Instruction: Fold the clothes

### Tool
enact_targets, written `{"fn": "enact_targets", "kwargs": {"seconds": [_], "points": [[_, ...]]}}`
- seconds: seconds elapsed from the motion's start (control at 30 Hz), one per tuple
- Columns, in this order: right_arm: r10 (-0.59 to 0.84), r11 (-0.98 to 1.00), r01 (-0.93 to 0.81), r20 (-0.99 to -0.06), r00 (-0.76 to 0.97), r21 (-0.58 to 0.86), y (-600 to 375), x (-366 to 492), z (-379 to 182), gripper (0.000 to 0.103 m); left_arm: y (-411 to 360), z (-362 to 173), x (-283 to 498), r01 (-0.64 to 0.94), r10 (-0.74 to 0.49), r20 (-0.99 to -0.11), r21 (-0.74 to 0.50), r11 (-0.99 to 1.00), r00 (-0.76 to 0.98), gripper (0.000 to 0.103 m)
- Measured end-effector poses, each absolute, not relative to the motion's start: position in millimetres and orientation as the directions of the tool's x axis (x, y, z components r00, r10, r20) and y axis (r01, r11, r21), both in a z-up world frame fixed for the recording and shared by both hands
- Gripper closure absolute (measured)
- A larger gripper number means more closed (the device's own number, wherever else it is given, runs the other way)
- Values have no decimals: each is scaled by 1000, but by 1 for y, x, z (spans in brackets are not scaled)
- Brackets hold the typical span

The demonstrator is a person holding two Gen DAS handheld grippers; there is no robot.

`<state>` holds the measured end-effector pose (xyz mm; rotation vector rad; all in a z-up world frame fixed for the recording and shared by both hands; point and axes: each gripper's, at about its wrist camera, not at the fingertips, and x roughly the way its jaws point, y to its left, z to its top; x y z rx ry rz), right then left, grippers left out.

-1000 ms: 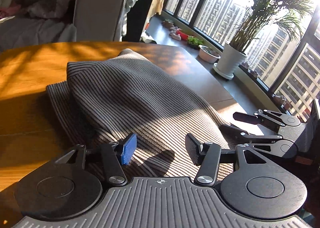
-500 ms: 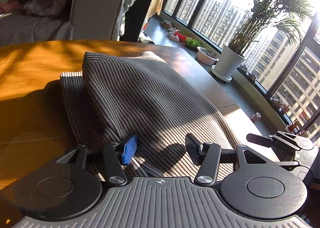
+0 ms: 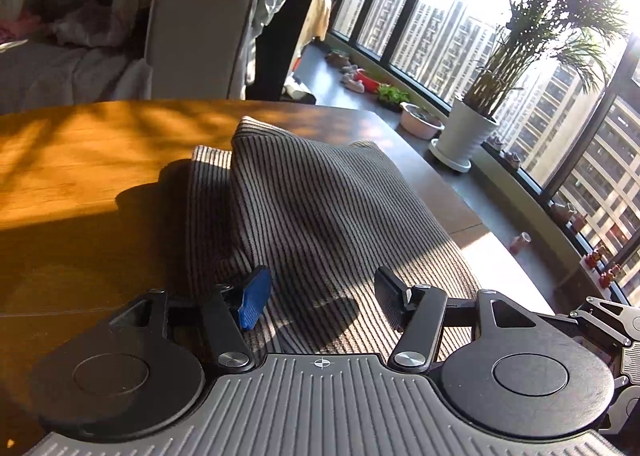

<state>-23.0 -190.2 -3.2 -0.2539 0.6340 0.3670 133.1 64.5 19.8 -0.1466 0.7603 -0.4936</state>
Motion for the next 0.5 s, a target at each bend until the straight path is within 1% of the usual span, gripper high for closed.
{"fn": "enact_targets", "kwargs": {"seconds": [0.07,0.13,0.2,0.3,0.4,0.43,0.5], "points": [[247,906,-403,-611,752,-129,-191,-24,-1,42,67,24,128,381,-466,-622,-275,882,629,37],[246,891,-418,-585,773,-179,-186,-31,2,42,70,26,126,381,-456,-622,-260,887,636,37],[285,858,-463,-546,788,-221,-176,-43,9,42,73,27,125,376,-449,-622,-255,891,642,37],[328,821,-511,-524,786,-254,-160,-53,16,42,75,31,124,371,-443,-618,-251,894,649,38],[323,814,-528,-567,757,-242,-150,-44,9,42,76,36,119,378,-440,-614,-238,895,656,37],[322,809,-541,-595,736,-230,-148,-39,6,42,77,38,116,379,-436,-612,-230,896,660,37],[327,803,-554,-615,717,-218,-149,-34,8,41,80,44,109,381,-423,-603,-206,901,676,32]]}}
